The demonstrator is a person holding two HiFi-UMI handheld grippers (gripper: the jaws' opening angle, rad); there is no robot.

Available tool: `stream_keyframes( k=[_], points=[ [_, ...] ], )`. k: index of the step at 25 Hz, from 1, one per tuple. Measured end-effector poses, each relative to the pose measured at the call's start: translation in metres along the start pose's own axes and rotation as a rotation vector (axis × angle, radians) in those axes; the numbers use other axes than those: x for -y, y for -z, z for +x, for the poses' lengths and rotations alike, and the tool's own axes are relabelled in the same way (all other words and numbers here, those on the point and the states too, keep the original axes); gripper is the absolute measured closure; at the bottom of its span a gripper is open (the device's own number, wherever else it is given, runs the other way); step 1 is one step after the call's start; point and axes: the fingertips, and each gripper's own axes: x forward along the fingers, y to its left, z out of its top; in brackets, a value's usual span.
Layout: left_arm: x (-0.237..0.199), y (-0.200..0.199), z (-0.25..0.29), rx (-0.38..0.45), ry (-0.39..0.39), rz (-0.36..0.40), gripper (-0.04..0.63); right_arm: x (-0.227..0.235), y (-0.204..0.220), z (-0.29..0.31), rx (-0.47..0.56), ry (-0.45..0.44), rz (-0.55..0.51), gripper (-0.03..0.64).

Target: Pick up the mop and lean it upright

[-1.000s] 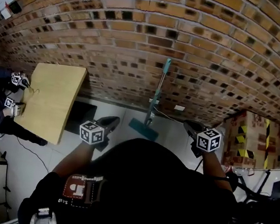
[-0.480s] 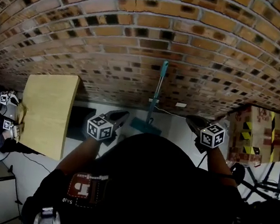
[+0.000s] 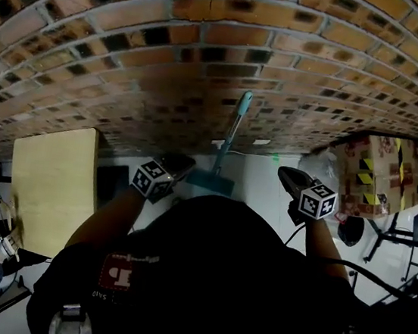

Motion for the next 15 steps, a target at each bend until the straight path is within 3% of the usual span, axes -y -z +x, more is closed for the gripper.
stream_keyframes(
  k=[8,15],
  points=[
    [-0.006,0.03,0.073,-0.122,-0.009,-0.033,0.584,0.042,0.023,0.023,-0.099,-0.078,-0.072,0.603],
    [-0.033,0.073,0.146,-0.247,-0.02,-0.036,0.448,0.057,0.026,0.048,-0.085,-0.101,-0.075,0.603]
  ],
)
